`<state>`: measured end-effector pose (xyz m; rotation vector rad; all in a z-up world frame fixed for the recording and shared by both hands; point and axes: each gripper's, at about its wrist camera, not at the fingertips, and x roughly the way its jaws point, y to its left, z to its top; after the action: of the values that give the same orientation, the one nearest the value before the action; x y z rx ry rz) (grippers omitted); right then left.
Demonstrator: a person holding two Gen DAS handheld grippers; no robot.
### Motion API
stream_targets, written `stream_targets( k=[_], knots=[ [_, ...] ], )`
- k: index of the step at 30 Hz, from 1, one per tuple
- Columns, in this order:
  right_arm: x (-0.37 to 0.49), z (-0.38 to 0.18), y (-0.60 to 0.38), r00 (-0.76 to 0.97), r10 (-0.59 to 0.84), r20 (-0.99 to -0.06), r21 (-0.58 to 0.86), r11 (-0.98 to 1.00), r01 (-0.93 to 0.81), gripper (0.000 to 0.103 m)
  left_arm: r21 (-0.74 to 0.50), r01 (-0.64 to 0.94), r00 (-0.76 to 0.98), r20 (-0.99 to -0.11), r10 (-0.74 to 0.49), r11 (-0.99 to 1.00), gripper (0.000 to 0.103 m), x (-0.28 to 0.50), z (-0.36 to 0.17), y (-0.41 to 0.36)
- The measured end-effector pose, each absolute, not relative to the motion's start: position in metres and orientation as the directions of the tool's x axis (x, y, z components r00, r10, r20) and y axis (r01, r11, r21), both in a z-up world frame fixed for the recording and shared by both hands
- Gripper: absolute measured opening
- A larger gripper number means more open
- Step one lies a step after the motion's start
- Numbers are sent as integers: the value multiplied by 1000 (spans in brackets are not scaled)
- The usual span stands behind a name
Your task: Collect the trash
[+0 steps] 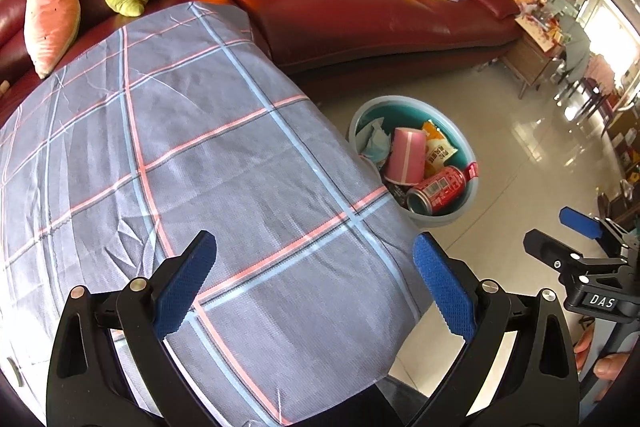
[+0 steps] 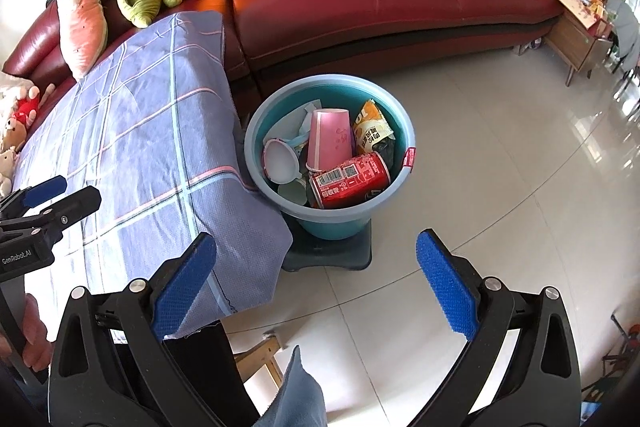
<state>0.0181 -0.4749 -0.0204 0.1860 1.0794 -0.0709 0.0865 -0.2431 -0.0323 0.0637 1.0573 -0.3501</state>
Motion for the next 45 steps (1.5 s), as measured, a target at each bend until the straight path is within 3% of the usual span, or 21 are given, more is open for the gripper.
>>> stream_targets(
  k=[4,45],
  knots=[
    [21,-24,-475,465,37,-884,119,982,149,96,-192,322,402,-859,-318,927,99,89,-37,-241],
    [32,-41,-487,435,3,-901,84,982,169,96,-66,293,401,-897,-185,954,99,95,-63,-256]
  ],
)
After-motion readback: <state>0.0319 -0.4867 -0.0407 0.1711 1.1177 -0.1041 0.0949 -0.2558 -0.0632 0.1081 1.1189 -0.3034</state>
